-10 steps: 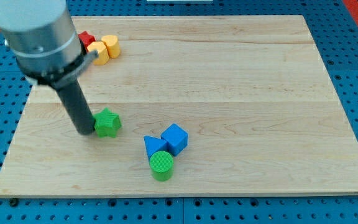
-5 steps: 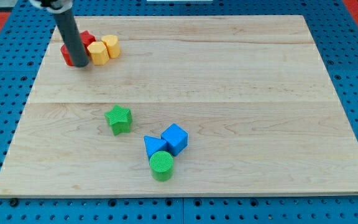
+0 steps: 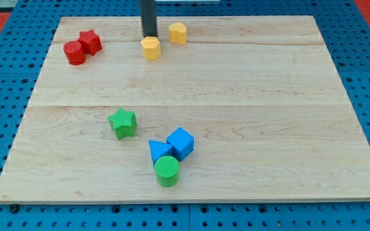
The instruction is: Separate the yellow blocks from the red blocks
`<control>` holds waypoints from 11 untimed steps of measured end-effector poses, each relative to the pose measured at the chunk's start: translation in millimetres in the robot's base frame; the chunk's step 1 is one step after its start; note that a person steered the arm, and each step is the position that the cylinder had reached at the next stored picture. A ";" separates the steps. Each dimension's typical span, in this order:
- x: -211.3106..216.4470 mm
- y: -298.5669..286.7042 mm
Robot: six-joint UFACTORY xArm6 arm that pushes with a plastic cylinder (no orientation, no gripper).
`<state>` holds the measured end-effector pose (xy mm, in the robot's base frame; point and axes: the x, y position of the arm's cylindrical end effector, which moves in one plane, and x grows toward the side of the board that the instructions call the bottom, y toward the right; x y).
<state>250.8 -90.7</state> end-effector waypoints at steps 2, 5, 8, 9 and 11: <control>-49.7 75.4; -12.2 -30.7; 25.2 -8.6; 25.1 49.4; 125.5 -7.4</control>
